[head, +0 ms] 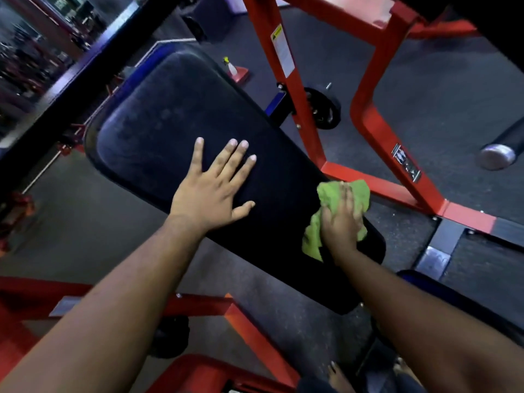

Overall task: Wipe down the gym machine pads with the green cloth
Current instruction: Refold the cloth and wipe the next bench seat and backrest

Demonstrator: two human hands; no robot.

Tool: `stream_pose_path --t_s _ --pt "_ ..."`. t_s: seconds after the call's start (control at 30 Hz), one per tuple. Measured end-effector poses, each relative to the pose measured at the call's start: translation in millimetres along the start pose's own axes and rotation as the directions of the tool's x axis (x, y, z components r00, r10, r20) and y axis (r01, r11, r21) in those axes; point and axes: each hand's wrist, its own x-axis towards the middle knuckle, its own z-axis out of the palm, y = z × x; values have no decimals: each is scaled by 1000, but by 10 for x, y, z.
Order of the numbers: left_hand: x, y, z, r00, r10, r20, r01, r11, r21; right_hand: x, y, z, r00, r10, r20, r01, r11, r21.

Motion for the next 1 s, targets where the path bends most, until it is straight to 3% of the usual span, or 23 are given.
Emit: stream_pose_path --t_s 0.13,0.23,0.3,0.43,0.57,0.63,0.73,0.8,0.9,1.0 --pt "-4 3 -26 1000 6 7 -6 1000 -5 141 -1032 76 955 -290 -64 290 957 -16" --pt "-12 -2 -34 1000 8 5 -8 1000 -10 142 -1108 69 900 -431 -62 427 902 -64" --pt "-8 -1 -37 1000 7 12 -6 1000 -9 100 -707 80 910 -412 -40 408 909 -88" --pt "-2 7 -25 1000 3 11 -3 1000 -2 -307 239 181 979 -205 -10 203 975 -91" --pt "-6 4 -25 1000 -5 20 4 1000 16 -341 42 263 997 -45 -59 47 999 23" --pt "5 9 -34 1000 10 20 -10 1000 1 -294 -390 298 986 -127 -105 130 991 17" --pt "-15 23 -15 1000 24 -20 -25 998 -60 -393 -878 349 913 -402 -69 399 915 -57" --pt "-7 175 -30 995 92 -44 -95 991 -95 -403 -831 335 898 -437 -56 432 899 -74" --pt "28 559 -16 984 175 -31 -177 978 -109 -353 -211 383 936 -345 -73 335 934 -125" --pt "83 792 28 978 202 43 -198 976 -87 -382 666 381 997 7 -73 -13 997 -81"
